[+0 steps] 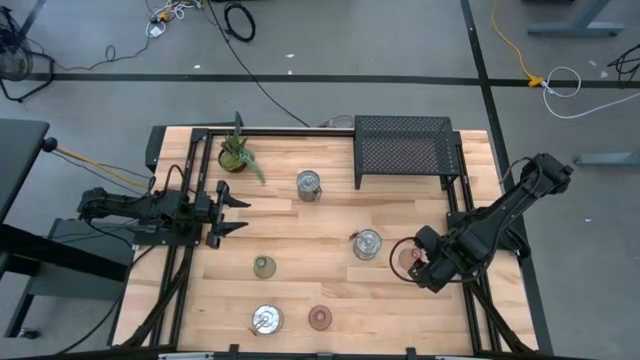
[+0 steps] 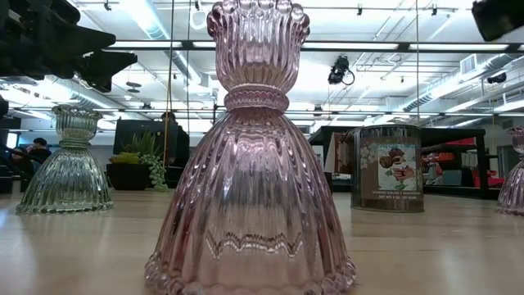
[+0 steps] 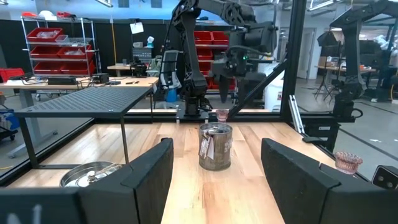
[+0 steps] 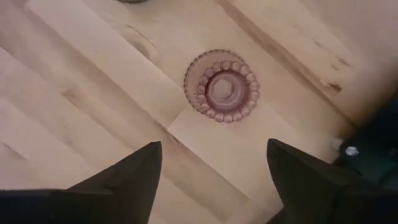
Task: Pick & Place candle stick holders
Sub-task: Put the right pink glass candle holder on the shelf
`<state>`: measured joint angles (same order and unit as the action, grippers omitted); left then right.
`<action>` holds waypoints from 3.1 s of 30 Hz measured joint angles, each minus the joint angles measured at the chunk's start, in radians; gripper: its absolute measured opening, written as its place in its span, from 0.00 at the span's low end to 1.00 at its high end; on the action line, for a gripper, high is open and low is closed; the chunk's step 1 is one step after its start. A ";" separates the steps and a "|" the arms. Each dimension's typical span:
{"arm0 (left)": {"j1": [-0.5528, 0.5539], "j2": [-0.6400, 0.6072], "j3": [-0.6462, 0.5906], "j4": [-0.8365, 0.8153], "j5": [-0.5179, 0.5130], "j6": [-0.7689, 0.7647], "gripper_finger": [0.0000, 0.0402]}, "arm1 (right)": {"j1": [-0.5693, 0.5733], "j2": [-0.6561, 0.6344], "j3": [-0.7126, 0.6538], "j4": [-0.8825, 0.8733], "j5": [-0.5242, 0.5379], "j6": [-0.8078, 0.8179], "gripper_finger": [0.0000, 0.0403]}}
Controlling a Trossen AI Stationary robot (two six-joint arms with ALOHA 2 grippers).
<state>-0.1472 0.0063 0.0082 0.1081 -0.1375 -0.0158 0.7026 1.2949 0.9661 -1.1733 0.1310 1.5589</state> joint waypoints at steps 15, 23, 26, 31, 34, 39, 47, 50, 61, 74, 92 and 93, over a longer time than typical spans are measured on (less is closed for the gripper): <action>0.000 0.000 0.000 0.000 0.000 0.000 0.61 | -0.107 0.000 -0.170 0.196 0.027 -0.116 0.77; 0.000 0.000 0.000 0.000 0.000 0.000 0.61 | -0.158 0.000 -0.215 0.255 0.026 -0.182 0.75; 0.000 0.000 0.000 0.000 0.000 0.001 0.61 | -0.170 0.000 -0.220 0.255 0.011 -0.189 0.73; 0.000 0.000 0.000 0.000 0.000 0.001 0.61 | -0.180 0.000 -0.221 0.257 -0.017 -0.204 0.66; 0.000 0.000 0.000 0.000 0.000 0.001 0.61 | -0.181 0.000 -0.221 0.261 -0.023 -0.210 0.62; 0.000 0.000 0.000 0.000 0.000 0.001 0.61 | -0.181 0.000 -0.221 0.259 -0.024 -0.206 0.50; 0.000 0.000 0.000 -0.001 0.000 0.002 0.61 | -0.207 -0.001 -0.221 0.263 -0.041 -0.259 0.39; 0.000 0.000 0.000 -0.001 0.000 0.002 0.61 | -0.241 0.000 -0.200 0.246 -0.046 -0.326 0.39; 0.000 0.000 0.000 -0.001 0.000 0.002 0.61 | -0.458 0.000 0.193 -0.126 0.031 -0.653 0.39; 0.000 0.000 0.000 -0.001 0.000 0.001 0.61 | -0.830 -0.001 0.641 -0.313 0.194 -0.868 0.39; 0.000 0.000 0.000 -0.001 0.000 0.001 0.61 | -1.413 0.061 0.642 -0.280 0.115 -1.152 0.39; 0.000 0.000 0.000 -0.001 0.000 0.002 0.61 | -1.436 0.068 0.642 -0.275 0.114 -1.160 0.39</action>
<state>-0.1471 0.0063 0.0082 0.1072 -0.1379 -0.0143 -0.7332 1.3627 1.6085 -1.4486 0.2452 0.3985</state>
